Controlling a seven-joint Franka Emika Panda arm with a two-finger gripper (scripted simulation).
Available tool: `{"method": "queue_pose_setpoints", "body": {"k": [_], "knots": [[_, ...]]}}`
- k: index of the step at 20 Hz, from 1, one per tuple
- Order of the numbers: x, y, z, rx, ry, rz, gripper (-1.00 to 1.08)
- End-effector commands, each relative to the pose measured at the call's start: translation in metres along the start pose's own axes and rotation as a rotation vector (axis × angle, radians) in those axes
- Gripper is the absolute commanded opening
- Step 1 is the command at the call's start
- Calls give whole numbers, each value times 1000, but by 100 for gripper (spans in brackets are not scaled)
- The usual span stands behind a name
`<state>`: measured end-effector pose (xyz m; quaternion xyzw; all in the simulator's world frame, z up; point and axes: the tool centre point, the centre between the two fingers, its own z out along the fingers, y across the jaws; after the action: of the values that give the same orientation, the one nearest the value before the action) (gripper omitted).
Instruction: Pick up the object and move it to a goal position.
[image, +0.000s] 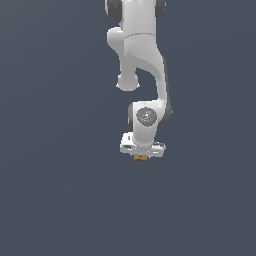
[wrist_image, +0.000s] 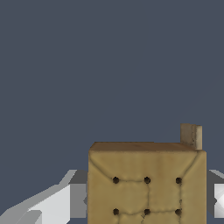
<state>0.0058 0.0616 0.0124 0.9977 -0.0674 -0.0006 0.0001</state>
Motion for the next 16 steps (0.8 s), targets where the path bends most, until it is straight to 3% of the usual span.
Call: {"method": "queue_pose_setpoints", "body": {"k": [1,9,16], "knots": [[-2,3,-3,0,1,0,-100],[-20,24,-24,0,1,0,-100],[-49,59,-57,0,1,0,-100]]}}
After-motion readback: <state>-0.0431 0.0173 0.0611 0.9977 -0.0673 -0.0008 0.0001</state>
